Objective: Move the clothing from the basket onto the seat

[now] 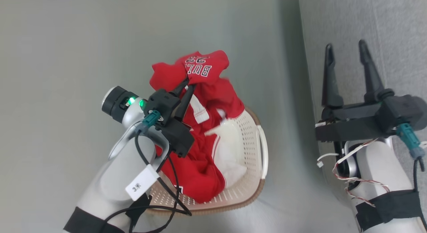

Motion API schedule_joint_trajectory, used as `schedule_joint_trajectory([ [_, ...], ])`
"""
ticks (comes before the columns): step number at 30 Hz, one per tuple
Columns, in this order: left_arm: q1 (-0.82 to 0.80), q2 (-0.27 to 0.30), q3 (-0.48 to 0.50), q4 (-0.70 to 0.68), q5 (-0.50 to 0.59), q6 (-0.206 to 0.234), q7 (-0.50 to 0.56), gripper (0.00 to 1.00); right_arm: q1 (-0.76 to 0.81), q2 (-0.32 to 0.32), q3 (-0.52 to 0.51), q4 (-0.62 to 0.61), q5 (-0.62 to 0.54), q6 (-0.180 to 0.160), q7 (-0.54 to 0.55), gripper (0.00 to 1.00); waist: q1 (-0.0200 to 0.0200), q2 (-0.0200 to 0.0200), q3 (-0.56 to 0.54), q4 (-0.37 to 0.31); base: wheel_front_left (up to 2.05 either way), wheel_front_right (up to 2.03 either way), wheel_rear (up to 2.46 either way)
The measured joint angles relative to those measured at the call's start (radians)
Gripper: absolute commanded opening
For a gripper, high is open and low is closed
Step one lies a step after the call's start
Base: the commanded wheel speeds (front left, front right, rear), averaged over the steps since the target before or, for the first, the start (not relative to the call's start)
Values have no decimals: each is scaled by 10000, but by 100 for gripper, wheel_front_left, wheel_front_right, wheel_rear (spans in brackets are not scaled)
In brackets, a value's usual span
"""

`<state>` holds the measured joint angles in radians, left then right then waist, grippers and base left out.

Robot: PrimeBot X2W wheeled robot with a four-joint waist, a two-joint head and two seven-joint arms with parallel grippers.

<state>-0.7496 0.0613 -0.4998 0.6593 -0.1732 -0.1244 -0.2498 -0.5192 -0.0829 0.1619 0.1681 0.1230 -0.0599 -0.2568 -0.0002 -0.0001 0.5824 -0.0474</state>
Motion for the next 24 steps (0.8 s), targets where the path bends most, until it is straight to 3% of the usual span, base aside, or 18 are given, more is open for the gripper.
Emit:
schedule_joint_trajectory([
  [14,-21,569,44,-685,-761,-71,0,0,666,109,700,1037,86,443,0,100,0,0,-2025,295,0,0,0],
  [24,-50,963,-468,-834,-1390,-73,0,0,1393,165,1549,1795,88,968,2,100,0,-1,-3446,229,0,0,0],
])
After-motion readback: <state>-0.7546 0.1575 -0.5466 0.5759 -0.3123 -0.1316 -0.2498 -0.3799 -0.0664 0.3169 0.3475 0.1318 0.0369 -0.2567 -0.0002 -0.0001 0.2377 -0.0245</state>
